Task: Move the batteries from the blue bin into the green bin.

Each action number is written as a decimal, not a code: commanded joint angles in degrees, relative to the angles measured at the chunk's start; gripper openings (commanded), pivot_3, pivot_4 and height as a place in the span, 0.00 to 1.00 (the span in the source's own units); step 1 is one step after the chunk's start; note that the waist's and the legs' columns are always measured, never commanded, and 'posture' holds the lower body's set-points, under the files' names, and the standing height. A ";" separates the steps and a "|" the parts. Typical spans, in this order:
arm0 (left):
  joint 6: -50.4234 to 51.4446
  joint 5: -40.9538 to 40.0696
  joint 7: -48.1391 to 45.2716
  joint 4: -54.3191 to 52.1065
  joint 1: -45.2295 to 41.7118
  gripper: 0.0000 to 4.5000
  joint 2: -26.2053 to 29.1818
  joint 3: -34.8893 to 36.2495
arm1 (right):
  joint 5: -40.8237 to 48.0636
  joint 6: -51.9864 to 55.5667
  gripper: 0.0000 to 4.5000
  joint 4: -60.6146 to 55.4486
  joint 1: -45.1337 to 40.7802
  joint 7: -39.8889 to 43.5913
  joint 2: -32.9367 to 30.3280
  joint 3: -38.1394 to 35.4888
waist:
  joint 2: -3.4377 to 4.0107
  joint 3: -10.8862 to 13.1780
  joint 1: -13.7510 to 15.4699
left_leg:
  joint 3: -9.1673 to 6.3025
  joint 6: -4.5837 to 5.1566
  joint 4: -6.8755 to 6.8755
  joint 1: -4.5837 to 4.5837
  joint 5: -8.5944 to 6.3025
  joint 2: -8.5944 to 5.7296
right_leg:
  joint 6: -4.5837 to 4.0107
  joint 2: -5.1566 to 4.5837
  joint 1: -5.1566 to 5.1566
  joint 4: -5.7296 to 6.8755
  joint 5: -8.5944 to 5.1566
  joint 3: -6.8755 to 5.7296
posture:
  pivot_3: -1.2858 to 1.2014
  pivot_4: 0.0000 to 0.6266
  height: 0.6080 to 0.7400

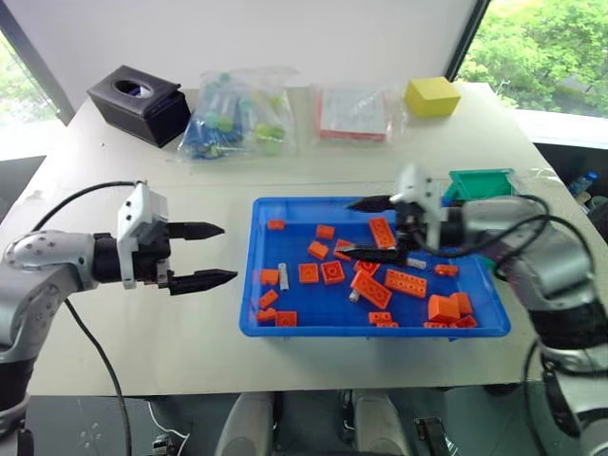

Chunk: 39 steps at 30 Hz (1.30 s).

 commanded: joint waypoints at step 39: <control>0.96 -4.81 1.58 -6.50 7.35 1.00 4.08 8.62 | -25.01 -27.09 0.98 32.86 -6.59 6.40 24.96 13.02 | -0.04 0.06 -1.63 | 0.00 -0.54 0.02 0.20 0.31 0.33 | -0.38 0.89 -0.14 0.17 0.32 0.49 | 0.52 0.24 0.64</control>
